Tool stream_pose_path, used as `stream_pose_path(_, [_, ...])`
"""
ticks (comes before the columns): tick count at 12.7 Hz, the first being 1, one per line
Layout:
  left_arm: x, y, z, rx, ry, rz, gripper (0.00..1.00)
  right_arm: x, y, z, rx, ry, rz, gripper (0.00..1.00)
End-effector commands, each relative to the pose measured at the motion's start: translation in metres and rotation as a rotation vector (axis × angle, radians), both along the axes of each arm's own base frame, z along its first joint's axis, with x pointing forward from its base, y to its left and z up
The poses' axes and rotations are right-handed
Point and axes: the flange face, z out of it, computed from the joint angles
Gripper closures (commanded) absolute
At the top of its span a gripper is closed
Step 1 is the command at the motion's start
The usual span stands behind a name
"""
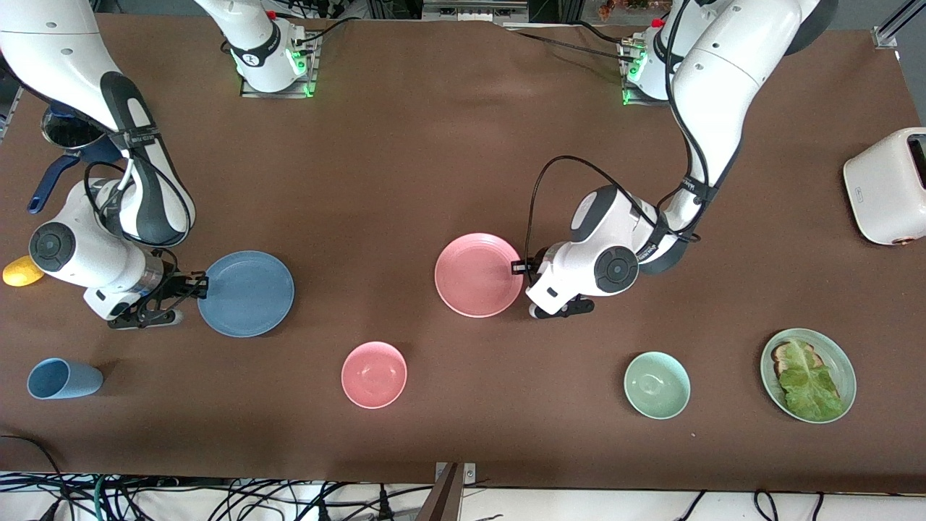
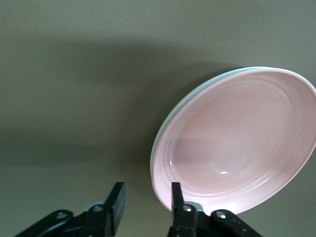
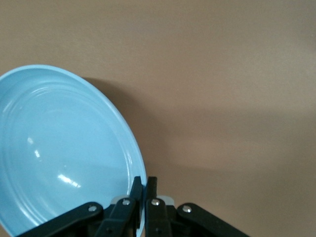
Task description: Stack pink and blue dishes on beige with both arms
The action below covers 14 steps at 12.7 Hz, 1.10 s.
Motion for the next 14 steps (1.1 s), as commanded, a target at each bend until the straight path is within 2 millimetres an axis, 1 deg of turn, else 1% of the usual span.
stream_pose_path(1, [0.007,0.009,0.01,-0.01,0.005,-0.015,0.0,0.01,0.005,0.029,0.018,0.019,0.013,1.0])
stream_pose_path(2, [0.01,0.016,0.012,-0.005,0.013,-0.011,0.0,0.015,0.018,0.04,0.032,0.03,0.025,1.0])
stream_pose_path(3, [0.014,0.026,0.02,-0.001,0.013,-0.004,0.0,0.02,0.023,0.052,0.035,0.04,0.006,1.0])
stream_pose_path(4, [0.019,0.043,0.023,0.014,0.02,0.005,0.0,0.024,0.033,0.063,0.039,0.053,0.0,1.0])
stream_pose_path(5, [0.025,0.062,0.031,0.033,0.018,0.01,0.0,0.027,0.044,0.072,0.048,0.063,0.0,1.0])
stream_pose_path(6, [0.029,0.082,0.033,0.056,0.032,0.015,0.0,0.028,0.053,0.078,0.054,0.071,-0.012,1.0])
stream_pose_path(7, [0.031,0.098,0.041,0.079,0.034,0.017,0.0,0.029,0.067,0.085,0.062,0.078,-0.014,1.0])
stream_pose_path(9, [0.036,0.143,0.05,0.141,0.047,0.013,0.0,0.028,0.097,0.098,0.079,0.106,-0.029,1.0])
stream_pose_path(10, [0.038,0.16,0.057,0.15,0.041,-0.004,0.0,0.026,0.115,0.107,0.087,0.12,-0.047,1.0])
stream_pose_path(11, [0.04,0.181,0.063,0.146,0.046,-0.017,0.0,0.021,0.137,0.114,0.095,0.132,-0.075,1.0])
stream_pose_path(12, [0.041,0.196,0.074,0.141,0.043,-0.035,0.0,0.015,0.163,0.118,0.104,0.154,-0.092,1.0])
stream_pose_path(14, [0.044,0.238,0.091,0.14,0.034,-0.04,0.0,0.002,0.216,0.127,0.11,0.173,-0.154,1.0])
